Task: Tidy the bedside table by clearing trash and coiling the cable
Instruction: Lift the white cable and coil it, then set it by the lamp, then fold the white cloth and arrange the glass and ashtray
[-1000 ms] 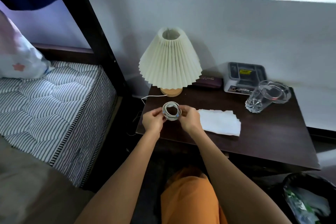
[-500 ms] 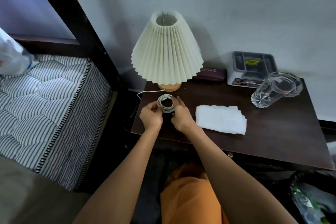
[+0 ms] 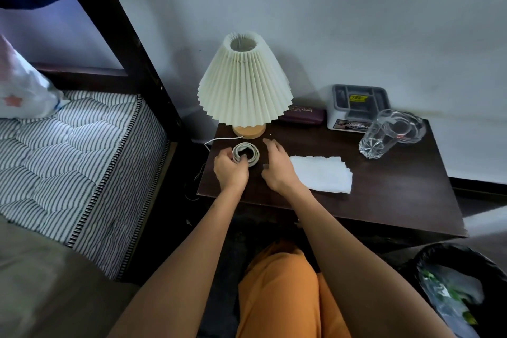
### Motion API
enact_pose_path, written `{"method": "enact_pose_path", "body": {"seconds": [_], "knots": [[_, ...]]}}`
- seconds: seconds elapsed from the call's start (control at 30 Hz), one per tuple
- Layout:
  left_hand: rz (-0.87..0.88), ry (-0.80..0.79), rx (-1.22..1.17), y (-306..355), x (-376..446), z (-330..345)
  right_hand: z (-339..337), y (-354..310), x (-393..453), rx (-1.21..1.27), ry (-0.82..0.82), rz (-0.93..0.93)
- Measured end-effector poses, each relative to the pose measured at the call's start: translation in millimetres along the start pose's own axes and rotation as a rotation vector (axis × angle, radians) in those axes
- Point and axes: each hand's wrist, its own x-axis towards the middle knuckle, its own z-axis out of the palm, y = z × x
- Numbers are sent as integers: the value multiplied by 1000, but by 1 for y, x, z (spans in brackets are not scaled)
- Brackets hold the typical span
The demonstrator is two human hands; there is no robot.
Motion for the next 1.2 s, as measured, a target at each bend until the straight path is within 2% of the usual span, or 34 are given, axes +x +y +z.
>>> {"method": "enact_pose_path", "body": {"seconds": [0.23, 0.33, 0.5, 0.77, 1.03, 1.2], "knots": [[22, -159, -9, 18, -46, 8, -41, 20, -37, 26, 105, 61], [23, -265, 79, 19, -66, 16, -55, 38, -53, 26, 158, 139], [6, -353, 180, 11, -86, 34, -66, 67, -66, 55, 223, 304], [-73, -259, 222, -3, -89, 60, -65, 99, -69, 145, 234, 492], [-227, -196, 168, 3, -81, 82, -56, 111, -59, 138, 165, 532], [-316, -193, 74, 1, -73, 91, -52, 112, -53, 175, 237, 548]]}}
